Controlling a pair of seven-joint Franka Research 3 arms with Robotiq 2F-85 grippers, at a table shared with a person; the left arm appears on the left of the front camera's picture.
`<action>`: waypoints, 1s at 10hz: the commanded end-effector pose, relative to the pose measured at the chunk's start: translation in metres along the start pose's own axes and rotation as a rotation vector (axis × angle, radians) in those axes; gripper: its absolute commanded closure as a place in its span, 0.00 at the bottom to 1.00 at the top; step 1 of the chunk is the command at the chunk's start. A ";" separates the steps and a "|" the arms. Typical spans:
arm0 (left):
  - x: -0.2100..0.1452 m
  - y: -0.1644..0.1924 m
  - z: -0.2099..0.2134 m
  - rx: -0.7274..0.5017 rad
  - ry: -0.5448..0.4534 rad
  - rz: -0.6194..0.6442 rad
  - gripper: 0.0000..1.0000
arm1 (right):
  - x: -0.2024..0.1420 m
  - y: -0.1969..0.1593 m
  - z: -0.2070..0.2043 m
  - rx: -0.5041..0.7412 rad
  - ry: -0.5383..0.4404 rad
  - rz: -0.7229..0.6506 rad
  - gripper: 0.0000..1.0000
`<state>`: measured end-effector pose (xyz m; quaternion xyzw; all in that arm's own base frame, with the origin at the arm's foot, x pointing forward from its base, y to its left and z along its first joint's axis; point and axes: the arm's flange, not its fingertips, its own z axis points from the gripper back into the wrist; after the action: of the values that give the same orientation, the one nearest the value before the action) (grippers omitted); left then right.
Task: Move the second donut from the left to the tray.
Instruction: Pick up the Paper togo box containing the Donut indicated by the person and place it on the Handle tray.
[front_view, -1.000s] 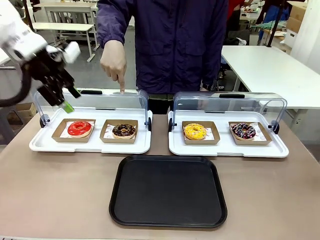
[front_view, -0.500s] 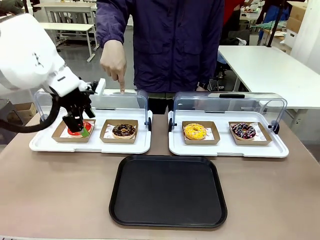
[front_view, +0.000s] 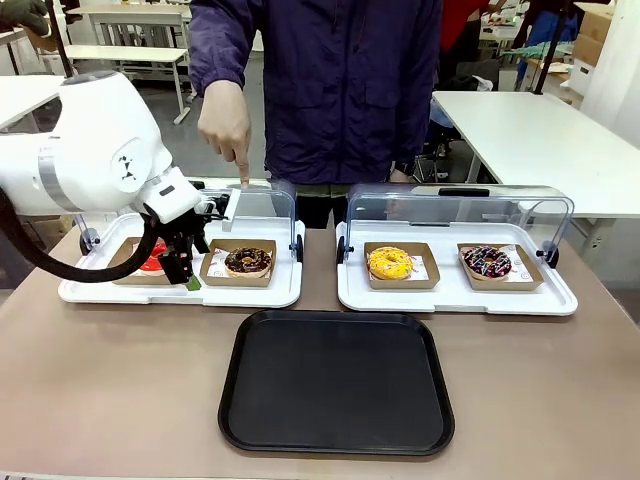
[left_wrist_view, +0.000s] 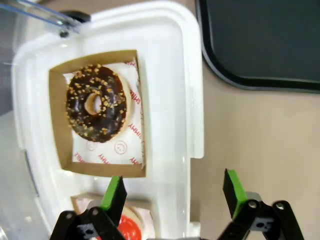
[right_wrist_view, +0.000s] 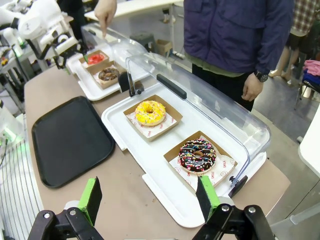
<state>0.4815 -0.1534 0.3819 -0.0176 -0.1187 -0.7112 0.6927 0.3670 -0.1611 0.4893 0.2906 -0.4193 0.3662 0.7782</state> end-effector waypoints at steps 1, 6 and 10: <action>0.001 -0.007 0.000 0.013 0.000 -0.012 0.00 | 0.002 -0.003 0.000 0.000 -0.031 0.026 0.00; 0.002 0.004 -0.004 0.053 0.030 -0.020 0.00 | 0.002 -0.003 0.000 0.000 -0.031 0.026 0.00; -0.001 0.034 -0.029 0.023 0.045 -0.006 0.00 | 0.002 -0.003 0.000 0.000 -0.031 0.026 0.00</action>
<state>0.5105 -0.1571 0.3583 -0.0081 -0.1170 -0.7138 0.6904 0.3670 -0.1613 0.4891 0.2907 -0.4191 0.3661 0.7783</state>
